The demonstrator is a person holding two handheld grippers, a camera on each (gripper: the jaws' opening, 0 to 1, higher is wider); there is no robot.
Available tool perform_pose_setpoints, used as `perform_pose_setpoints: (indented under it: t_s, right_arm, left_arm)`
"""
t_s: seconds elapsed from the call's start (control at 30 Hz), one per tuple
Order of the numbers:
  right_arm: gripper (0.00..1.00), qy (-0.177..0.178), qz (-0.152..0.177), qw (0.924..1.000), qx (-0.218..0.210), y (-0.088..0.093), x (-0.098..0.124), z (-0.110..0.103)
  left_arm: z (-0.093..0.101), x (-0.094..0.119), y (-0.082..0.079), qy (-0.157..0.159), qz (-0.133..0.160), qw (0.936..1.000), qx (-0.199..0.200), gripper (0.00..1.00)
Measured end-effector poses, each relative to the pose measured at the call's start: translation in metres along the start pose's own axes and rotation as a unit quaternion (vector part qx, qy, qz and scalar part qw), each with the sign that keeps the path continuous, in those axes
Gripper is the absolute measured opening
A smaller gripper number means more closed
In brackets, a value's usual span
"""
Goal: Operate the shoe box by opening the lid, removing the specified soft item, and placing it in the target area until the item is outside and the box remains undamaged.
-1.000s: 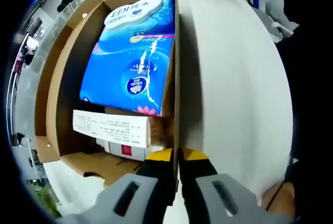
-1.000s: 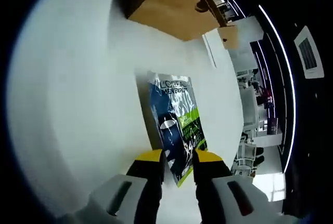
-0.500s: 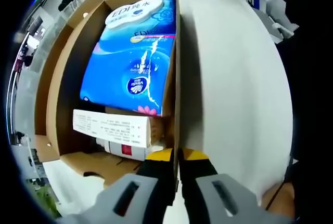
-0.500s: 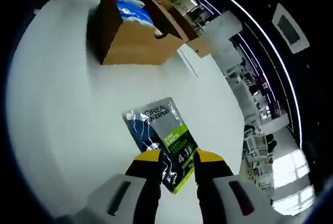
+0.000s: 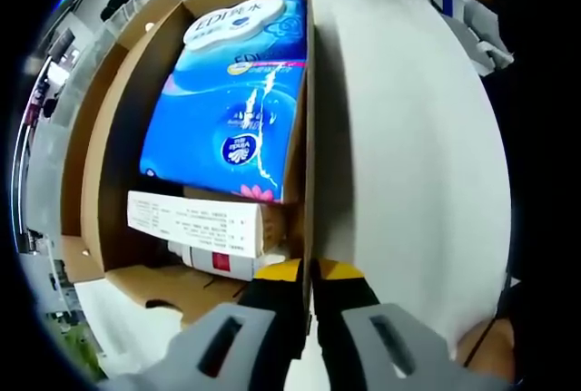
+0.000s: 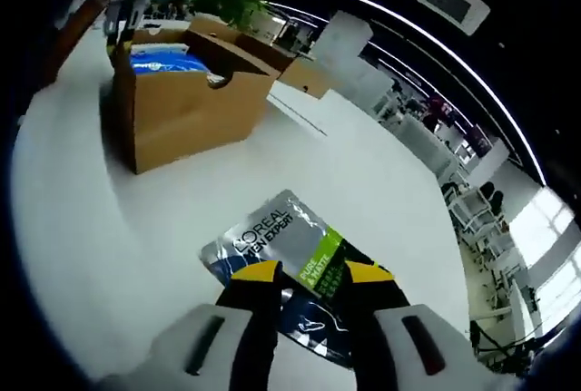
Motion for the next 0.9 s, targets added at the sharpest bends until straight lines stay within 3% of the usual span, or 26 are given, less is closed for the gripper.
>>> perform_pose_setpoints:
  t_s: [0.27,0.5,0.67,0.9]
  right_arm:
    - [0.29,-0.007,0.029,0.9934,-0.111,0.000,-0.017,0.002]
    - [0.25,-0.012,0.031,0.9869,-0.158,0.009,-0.024,0.003]
    - [0.27,-0.020,0.034,0.9764,-0.212,0.015,-0.026,0.005]
    - [0.28,-0.031,0.047,0.9692,-0.240,0.017,-0.026,0.005]
  left_arm:
    - [0.000,0.000,0.000,0.000,0.000,1.0000,-0.004,0.03]
    - [0.000,0.000,0.000,-0.001,-0.002,1.0000,-0.005,0.04]
    - [0.001,0.000,0.000,-0.001,-0.002,1.0000,-0.006,0.04]
    - [0.001,0.000,0.000,-0.001,-0.003,1.0000,-0.006,0.04]
Point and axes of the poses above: the point that each gripper's makers call its tool centre point, and the gripper's own axes: x roughly backward along the fingers, z roughly to its right, y roughly out of its underside, the point moved 4 cm from there along x, roughly backward along the fingers, and after that the axes turned 3 degrees about z, right-handed, at the moved point
